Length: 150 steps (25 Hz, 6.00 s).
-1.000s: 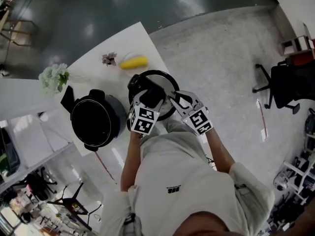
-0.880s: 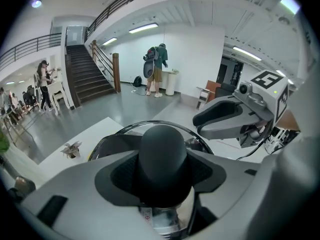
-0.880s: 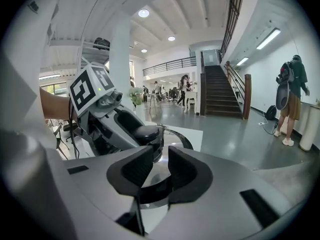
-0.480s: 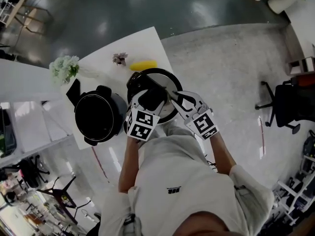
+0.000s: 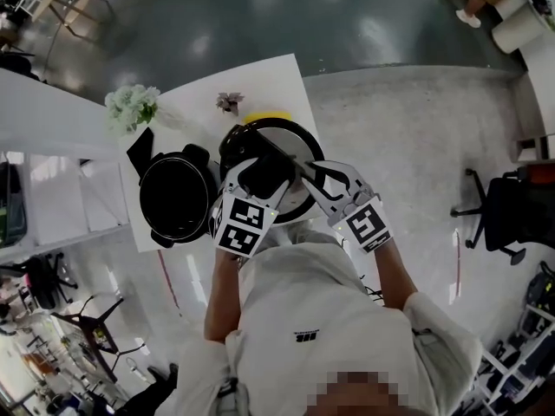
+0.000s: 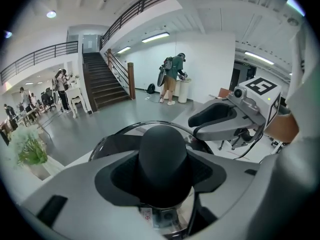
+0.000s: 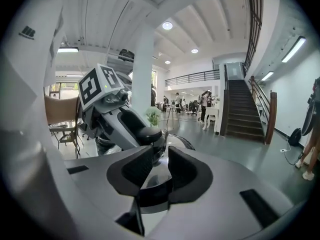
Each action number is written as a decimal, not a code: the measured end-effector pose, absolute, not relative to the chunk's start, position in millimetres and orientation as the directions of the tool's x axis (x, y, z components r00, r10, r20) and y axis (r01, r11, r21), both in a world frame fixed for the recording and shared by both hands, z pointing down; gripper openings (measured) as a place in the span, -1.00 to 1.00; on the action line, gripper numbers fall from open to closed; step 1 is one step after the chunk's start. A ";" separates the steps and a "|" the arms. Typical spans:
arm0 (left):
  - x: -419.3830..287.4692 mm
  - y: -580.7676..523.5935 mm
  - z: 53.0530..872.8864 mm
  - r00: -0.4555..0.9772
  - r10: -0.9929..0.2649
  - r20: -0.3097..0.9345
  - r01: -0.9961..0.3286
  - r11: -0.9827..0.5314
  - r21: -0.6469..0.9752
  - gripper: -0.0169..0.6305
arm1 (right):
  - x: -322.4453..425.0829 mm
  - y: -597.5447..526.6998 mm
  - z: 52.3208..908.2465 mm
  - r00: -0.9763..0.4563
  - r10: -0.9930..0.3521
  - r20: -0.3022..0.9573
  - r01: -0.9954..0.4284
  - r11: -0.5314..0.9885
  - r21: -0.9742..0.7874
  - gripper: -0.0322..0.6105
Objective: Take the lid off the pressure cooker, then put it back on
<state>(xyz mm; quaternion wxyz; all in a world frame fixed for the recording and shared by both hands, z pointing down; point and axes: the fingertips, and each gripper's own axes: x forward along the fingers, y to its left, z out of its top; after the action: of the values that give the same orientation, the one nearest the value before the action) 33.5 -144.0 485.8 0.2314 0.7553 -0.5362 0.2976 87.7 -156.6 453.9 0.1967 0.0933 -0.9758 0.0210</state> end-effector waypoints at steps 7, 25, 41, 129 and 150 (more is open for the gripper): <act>0.5 -127.3 461.8 0.236 -0.692 0.682 -0.951 -0.309 0.015 -0.06 | 57.5 -144.3 440.4 -0.910 -0.164 0.381 -0.169 0.985 0.020 -0.60; -101.4 -62.0 459.3 0.222 -0.679 0.699 -0.961 -0.273 0.039 -0.06 | -40.4 -95.6 433.6 -0.908 -0.113 0.404 -0.108 0.994 0.035 -0.60; -161.2 -13.9 470.0 0.220 -0.651 0.726 -0.964 -0.258 0.061 -0.06 | -102.5 -51.5 441.2 -0.907 -0.030 0.421 -0.022 0.999 0.025 -0.60; -211.5 15.0 526.1 0.195 -0.602 0.774 -0.977 -0.184 0.103 -0.04 | -164.3 -15.1 478.5 -0.886 -0.037 0.463 -0.061 0.997 -0.037 -0.61; -216.2 14.8 518.6 0.116 -0.743 0.659 -0.993 -0.088 0.076 -0.02 | -159.8 -8.1 483.1 -0.883 -0.188 0.430 -0.224 0.974 -0.035 -0.61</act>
<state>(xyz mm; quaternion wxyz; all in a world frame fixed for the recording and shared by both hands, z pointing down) -216.2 14.8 518.6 0.2646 0.6985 -0.6214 0.2366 -159.8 -8.1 483.1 0.2174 0.1062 -0.9694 0.0418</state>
